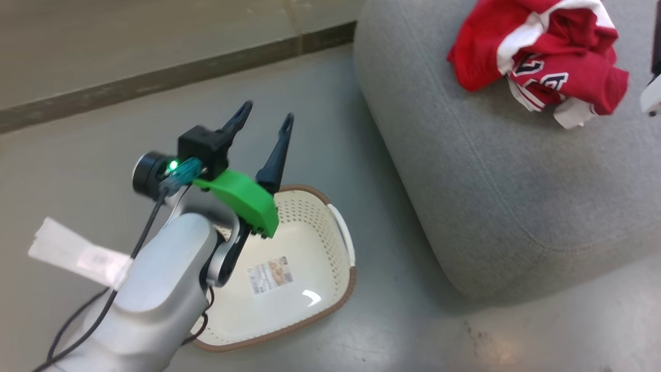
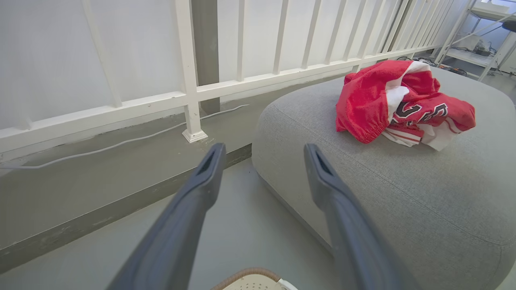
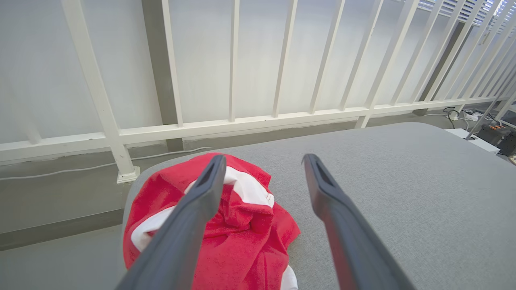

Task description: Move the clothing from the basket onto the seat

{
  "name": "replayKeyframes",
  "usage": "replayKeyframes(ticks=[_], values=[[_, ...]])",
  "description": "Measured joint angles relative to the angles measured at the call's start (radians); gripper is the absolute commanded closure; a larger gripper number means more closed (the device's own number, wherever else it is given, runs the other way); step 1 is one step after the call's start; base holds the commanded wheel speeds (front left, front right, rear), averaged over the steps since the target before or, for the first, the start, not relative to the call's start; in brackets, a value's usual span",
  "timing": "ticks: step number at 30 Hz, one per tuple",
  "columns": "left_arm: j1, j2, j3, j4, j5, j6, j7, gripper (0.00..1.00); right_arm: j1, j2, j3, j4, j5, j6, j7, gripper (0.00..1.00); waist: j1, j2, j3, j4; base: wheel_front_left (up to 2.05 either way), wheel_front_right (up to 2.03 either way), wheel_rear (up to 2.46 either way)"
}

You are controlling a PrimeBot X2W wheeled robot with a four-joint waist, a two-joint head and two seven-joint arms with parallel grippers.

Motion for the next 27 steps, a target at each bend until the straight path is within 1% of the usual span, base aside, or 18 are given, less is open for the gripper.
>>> replayKeyframes(ticks=[7, 13, 14, 16, 18, 19, 24, 27], values=[[0.095, 0.019, 0.072, 0.021, -0.028, 0.009, -0.019, 0.00, 0.084, 0.037, 0.020, -0.073, -0.003, 0.004, -0.007, 0.00, 0.0000, 0.0000, -0.066, 0.074, 0.00, 0.00, 0.00], [0.182, 0.035, 0.140, 0.022, -0.027, 0.017, -0.031, 0.00, 0.156, 0.064, 0.021, -0.160, -0.003, 0.004, -0.009, 0.00, 0.0000, 0.0000, -0.123, 0.138, 0.00, 0.00, 0.00], [0.182, 0.035, 0.140, 0.022, -0.027, 0.017, -0.031, 0.00, 0.156, 0.064, 0.021, -0.160, -0.003, 0.004, -0.009, 0.00, 0.0000, 0.0000, -0.123, 0.138, 0.00, 0.00, 0.00], [0.216, 0.040, 0.174, 0.030, -0.023, 0.017, -0.036, 0.00, 0.183, 0.077, 0.021, -0.206, -0.005, 0.002, -0.009, 0.00, 0.0000, 0.0000, -0.143, 0.158, 0.00, 0.00, 0.00], [0.271, 0.052, 0.236, 0.055, -0.013, 0.017, -0.036, 0.00, 0.223, 0.092, 0.016, -0.268, -0.005, -0.007, -0.009, 0.00, 0.0000, 0.0000, -0.172, 0.186, 0.00, 0.00, 0.00], [0.271, 0.052, 0.236, 0.055, -0.013, 0.017, -0.036, 0.00, 0.223, 0.092, 0.016, -0.268, -0.005, -0.007, -0.009, 0.00, 0.0000, 0.0000, -0.172, 0.186, 0.00, 0.00, 0.00], [0.355, 0.058, 0.316, 0.060, 0.004, 0.017, -0.039, 0.00, 0.313, 0.124, 0.012, -0.356, -0.014, -0.028, -0.009, 0.00, 0.0000, 0.0000, -0.219, 0.227, 0.00, 0.00, 0.00], [0.400, 0.055, 0.376, 0.044, 0.043, 0.017, -0.039, 0.00, 0.370, 0.146, 0.011, -0.406, -0.016, -0.044, -0.009, 0.00, 0.0000, 0.0000, -0.246, 0.249, 0.00, 0.00, 0.00]])
